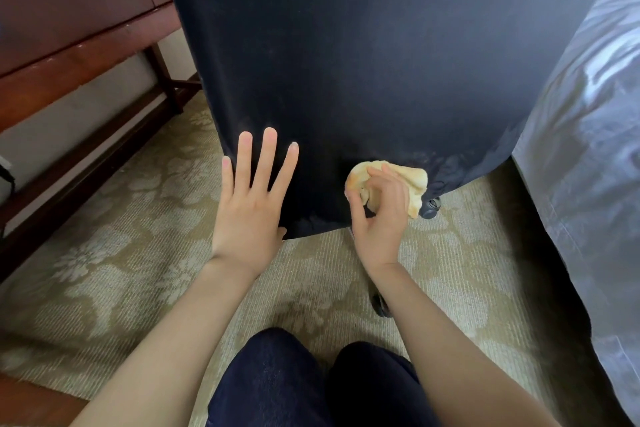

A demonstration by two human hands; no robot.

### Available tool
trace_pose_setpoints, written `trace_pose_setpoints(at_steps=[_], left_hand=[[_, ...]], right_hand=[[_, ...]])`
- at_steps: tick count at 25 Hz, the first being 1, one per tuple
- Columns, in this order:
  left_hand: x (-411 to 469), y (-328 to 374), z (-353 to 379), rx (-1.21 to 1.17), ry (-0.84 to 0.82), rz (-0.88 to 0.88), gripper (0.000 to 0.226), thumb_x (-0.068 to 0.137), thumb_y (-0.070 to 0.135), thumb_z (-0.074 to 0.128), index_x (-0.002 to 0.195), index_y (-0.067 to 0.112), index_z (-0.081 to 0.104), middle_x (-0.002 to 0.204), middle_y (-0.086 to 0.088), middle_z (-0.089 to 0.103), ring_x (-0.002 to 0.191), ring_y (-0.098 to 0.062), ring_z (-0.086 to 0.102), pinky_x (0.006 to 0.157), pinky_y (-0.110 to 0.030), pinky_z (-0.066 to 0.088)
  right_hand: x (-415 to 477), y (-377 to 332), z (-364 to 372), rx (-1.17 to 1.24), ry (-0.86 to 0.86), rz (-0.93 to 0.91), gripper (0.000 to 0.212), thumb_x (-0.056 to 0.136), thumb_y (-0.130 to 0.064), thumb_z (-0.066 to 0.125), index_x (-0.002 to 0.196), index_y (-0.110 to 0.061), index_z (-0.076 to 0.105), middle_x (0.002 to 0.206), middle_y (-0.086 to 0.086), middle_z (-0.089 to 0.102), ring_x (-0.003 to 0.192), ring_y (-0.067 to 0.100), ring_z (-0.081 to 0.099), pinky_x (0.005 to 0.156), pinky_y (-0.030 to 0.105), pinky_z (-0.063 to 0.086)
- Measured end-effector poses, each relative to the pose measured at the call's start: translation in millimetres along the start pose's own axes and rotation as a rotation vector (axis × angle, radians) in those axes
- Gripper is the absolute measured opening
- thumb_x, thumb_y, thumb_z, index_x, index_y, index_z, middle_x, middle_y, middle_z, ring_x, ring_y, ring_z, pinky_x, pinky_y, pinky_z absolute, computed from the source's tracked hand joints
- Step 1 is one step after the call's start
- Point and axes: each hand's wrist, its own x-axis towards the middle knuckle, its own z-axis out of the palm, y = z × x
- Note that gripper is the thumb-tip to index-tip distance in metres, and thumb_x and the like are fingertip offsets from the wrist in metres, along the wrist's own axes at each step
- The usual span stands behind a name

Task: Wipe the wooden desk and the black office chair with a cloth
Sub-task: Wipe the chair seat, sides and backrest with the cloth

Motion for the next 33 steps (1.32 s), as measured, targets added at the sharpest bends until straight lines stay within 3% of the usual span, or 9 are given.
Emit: trace_pose_setpoints(at_steps=[5, 9, 12, 15, 18, 23, 26, 29, 33], left_hand=[[0.5, -0.4, -1.6, -0.014, 0.004, 0.006, 0.128, 0.06, 0.03, 0.088, 0.15, 0.014, -0.001, 0.157, -0.02, -0.001, 0.141, -0.043, -0.01, 0.112, -0.053, 0.002], [0.2, 0.3, -2.1, -0.033, -0.008, 0.005, 0.128, 0.06, 0.028, 0.087, 0.151, 0.015, -0.002, 0.157, -0.019, -0.005, 0.141, -0.043, -0.012, 0.112, -0.052, -0.001], [-0.3, -0.2, -2.4, -0.061, 0.005, 0.018, 0.127, 0.059, 0.023, 0.088, 0.151, 0.015, 0.001, 0.157, -0.02, -0.004, 0.141, -0.043, -0.011, 0.112, -0.053, 0.001], [-0.4, -4.2, -1.3, -0.129, 0.04, 0.057, 0.123, 0.055, 0.015, 0.088, 0.152, 0.013, 0.012, 0.157, -0.02, 0.0, 0.141, -0.044, -0.008, 0.11, -0.055, 0.004], [-1.4, -9.4, 0.1, -0.174, 0.044, 0.081, 0.122, 0.054, 0.014, 0.087, 0.152, 0.014, 0.014, 0.157, -0.019, -0.001, 0.142, -0.042, -0.011, 0.108, -0.054, 0.002], [-1.4, -16.0, 2.2, -0.227, 0.014, 0.077, 0.122, 0.056, 0.021, 0.085, 0.152, 0.017, 0.01, 0.158, -0.015, -0.006, 0.14, -0.034, -0.025, 0.108, -0.054, 0.0], [-1.9, -18.9, 0.6, -0.233, -0.006, 0.076, 0.123, 0.055, 0.021, 0.086, 0.152, 0.016, 0.01, 0.158, -0.016, -0.004, 0.141, -0.034, -0.024, 0.108, -0.054, 0.001], [-1.7, -20.1, -2.1, -0.224, -0.023, 0.084, 0.122, 0.056, 0.021, 0.085, 0.152, 0.015, 0.011, 0.158, -0.017, -0.003, 0.141, -0.037, -0.02, 0.108, -0.054, 0.002], [-2.4, -22.2, -6.1, -0.23, -0.051, 0.102, 0.12, 0.059, 0.018, 0.084, 0.152, 0.016, 0.009, 0.158, -0.016, -0.004, 0.141, -0.035, -0.023, 0.108, -0.054, -0.001]], right_hand=[[19.4, 21.9, -12.8, 0.011, 0.25, 0.293, 0.03, 0.084, -0.01, 0.066, 0.11, -0.001, 0.054, 0.117, 0.013, 0.053, 0.112, 0.019, 0.047, 0.095, 0.011, 0.034], [64.6, 52.0, -35.9, 0.165, 0.734, 0.785, 0.025, 0.089, -0.024, 0.06, 0.11, -0.01, 0.058, 0.108, 0.001, 0.062, 0.102, 0.016, 0.059, 0.081, 0.011, 0.045], [91.3, 65.0, -48.2, 0.25, 0.77, 0.993, 0.018, 0.089, -0.027, 0.061, 0.104, -0.019, 0.065, 0.104, -0.004, 0.067, 0.098, 0.014, 0.063, 0.083, 0.022, 0.052], [87.7, 43.6, -30.9, 0.165, 0.667, 0.883, 0.022, 0.088, -0.041, 0.058, 0.096, -0.023, 0.067, 0.098, -0.006, 0.064, 0.093, 0.007, 0.06, 0.09, 0.029, 0.048], [48.6, 7.2, -1.0, 0.116, 0.57, 0.643, 0.018, 0.087, -0.03, 0.063, 0.095, -0.014, 0.065, 0.086, -0.013, 0.048, 0.084, -0.005, 0.051, 0.078, 0.012, 0.041], [-32.3, -13.0, 24.0, 0.018, -0.034, 0.07, 0.016, 0.073, -0.003, 0.072, 0.088, -0.007, 0.07, 0.094, -0.003, 0.049, 0.095, 0.021, 0.051, 0.089, 0.025, 0.044], [-33.6, 5.9, 16.4, -0.046, -0.216, -0.332, 0.029, 0.07, 0.009, 0.073, 0.093, -0.01, 0.074, 0.103, -0.001, 0.049, 0.098, 0.023, 0.051, 0.097, 0.026, 0.042], [-12.0, 28.3, 0.4, -0.15, -0.212, -0.402, 0.043, 0.072, 0.007, 0.071, 0.105, -0.02, 0.062, 0.108, 0.001, 0.05, 0.094, 0.03, 0.057, 0.083, 0.034, 0.048], [14.2, 50.8, -29.4, -0.187, -0.038, -0.148, 0.033, 0.075, 0.006, 0.066, 0.103, -0.011, 0.061, 0.104, 0.018, 0.056, 0.101, 0.03, 0.053, 0.09, 0.03, 0.041]])
